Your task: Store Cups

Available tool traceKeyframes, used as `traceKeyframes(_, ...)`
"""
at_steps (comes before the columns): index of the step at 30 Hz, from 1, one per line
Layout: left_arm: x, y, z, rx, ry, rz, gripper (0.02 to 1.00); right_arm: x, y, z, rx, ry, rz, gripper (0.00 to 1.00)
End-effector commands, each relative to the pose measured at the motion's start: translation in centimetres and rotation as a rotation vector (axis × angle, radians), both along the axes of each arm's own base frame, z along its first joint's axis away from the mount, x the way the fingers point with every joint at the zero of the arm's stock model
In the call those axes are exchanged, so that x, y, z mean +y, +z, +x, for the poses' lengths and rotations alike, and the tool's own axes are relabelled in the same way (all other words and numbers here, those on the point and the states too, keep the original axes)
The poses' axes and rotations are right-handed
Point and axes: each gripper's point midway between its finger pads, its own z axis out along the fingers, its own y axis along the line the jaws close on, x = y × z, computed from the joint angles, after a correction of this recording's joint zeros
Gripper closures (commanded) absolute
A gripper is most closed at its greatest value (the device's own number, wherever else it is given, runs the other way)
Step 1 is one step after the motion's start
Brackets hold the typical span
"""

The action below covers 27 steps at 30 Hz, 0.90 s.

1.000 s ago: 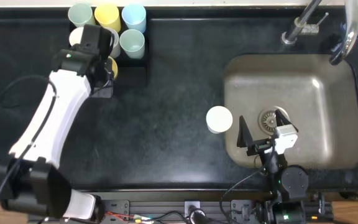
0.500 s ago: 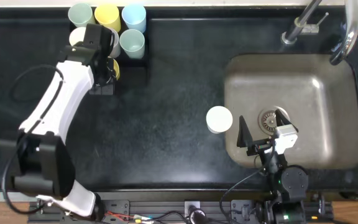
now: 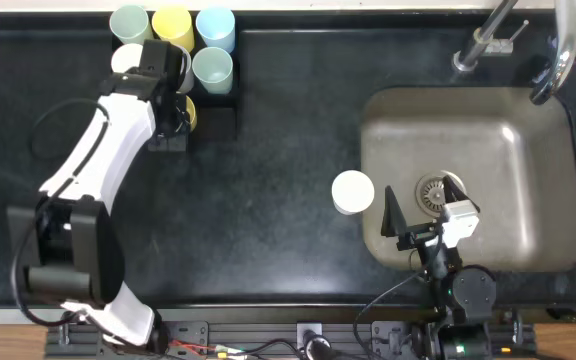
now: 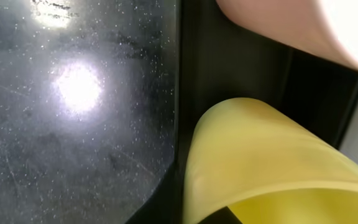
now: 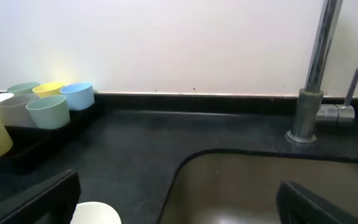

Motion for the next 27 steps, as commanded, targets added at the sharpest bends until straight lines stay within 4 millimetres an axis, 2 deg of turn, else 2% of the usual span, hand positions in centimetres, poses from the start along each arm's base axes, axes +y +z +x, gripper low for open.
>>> traceKeyframes(1,0.7,-0.5,0.0,0.013,0.034,-0.001,0.982,0.0,-0.3,0.0,-0.002,-0.001,0.004,0.003)
traceKeyframes(15,1.1,-0.3,1.0,-0.028,0.046,-0.003,0.976,0.0,-0.3,0.0,-0.002,-0.001,0.004,0.003)
traceKeyframes(22,1.1,-0.3,1.0,-0.029,0.047,0.002,0.893,0.0,-0.3,0.0,-0.002,-0.001,0.003,0.003)
traceKeyframes(27,1.1,-0.2,1.0,-0.028,0.043,0.002,0.877,0.0,-0.3,0.0,-0.002,-0.001,0.003,0.005)
